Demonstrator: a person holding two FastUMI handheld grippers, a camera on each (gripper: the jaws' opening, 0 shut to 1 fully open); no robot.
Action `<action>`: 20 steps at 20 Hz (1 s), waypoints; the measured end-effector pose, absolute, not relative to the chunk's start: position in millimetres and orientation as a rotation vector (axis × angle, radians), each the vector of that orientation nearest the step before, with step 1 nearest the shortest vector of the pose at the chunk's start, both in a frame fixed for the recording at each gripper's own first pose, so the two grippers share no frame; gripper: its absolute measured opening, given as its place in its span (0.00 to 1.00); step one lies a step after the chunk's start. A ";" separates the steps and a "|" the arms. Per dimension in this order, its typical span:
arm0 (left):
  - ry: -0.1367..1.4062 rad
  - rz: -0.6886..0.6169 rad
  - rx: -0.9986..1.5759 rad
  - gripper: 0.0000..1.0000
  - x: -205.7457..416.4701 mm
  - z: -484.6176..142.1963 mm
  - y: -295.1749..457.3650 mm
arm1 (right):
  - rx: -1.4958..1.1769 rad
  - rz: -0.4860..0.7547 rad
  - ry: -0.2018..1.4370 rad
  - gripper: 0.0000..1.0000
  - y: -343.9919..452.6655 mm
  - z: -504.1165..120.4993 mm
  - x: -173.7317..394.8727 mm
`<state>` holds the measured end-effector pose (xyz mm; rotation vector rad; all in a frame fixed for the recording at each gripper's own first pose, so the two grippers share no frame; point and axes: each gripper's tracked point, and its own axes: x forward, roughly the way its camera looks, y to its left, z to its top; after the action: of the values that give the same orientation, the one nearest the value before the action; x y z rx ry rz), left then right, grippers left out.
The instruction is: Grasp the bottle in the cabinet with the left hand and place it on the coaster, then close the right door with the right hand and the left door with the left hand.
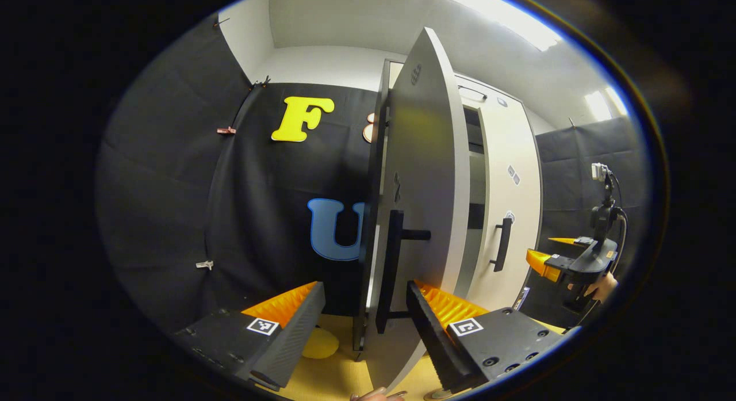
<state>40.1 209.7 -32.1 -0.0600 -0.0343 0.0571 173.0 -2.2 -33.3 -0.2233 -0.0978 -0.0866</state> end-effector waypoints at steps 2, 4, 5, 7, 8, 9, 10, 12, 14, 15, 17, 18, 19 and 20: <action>-0.036 0.070 -0.061 0.92 41.8 -31.7 201.4 | -0.212 -0.064 -0.097 0.97 -6.3 -32.4 177.3; -0.038 0.084 -0.069 0.87 42.6 -32.6 197.4 | -0.206 -0.043 -0.098 0.98 -11.5 -30.7 182.3; -0.039 0.089 -0.073 0.92 43.7 -32.7 195.3 | -0.202 -0.031 -0.099 0.98 -13.2 -29.7 184.7; -0.038 0.092 -0.080 0.87 45.3 -34.0 181.3 | -0.200 -0.007 -0.108 0.97 -16.2 -27.8 188.4; -0.038 0.092 -0.083 0.92 47.3 -35.8 173.7 | -0.205 0.000 -0.111 0.97 -18.9 -26.5 190.9; -0.041 0.090 -0.084 0.92 49.9 -35.9 166.2 | -0.209 0.007 -0.113 0.97 -21.8 -25.7 193.1; -0.042 0.088 -0.083 0.92 53.8 -35.3 158.2 | -0.209 0.015 -0.116 0.98 -25.0 -24.9 194.9; -0.046 0.087 -0.075 0.92 61.1 -35.1 144.6 | -0.201 0.032 -0.117 0.97 -30.7 -24.0 198.3; -0.063 0.108 -0.064 0.92 70.3 -33.4 138.3 | -0.192 0.041 -0.117 0.97 -37.7 -23.9 200.8; -0.064 0.130 -0.059 0.92 75.9 -33.7 138.6 | -0.187 0.042 -0.117 0.97 -42.3 -23.8 201.8; -0.063 0.155 -0.067 0.92 85.0 -34.9 136.9 | -0.170 0.050 -0.113 0.97 -48.5 -23.8 203.9; -0.066 0.158 -0.077 0.92 89.1 -33.7 133.4 | -0.164 0.055 -0.115 0.97 -51.4 -22.9 204.6; -0.069 0.154 -0.081 0.92 92.1 -34.0 128.0 | -0.161 0.057 -0.119 0.97 -54.1 -20.9 204.3; -0.075 0.147 -0.077 0.92 95.3 -33.0 122.0 | -0.161 0.062 -0.125 0.97 -55.7 -19.7 204.6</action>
<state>95.3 122.0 -33.0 -0.0767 -0.0754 0.1475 204.6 -55.7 -19.7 -0.1614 -0.1246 0.0623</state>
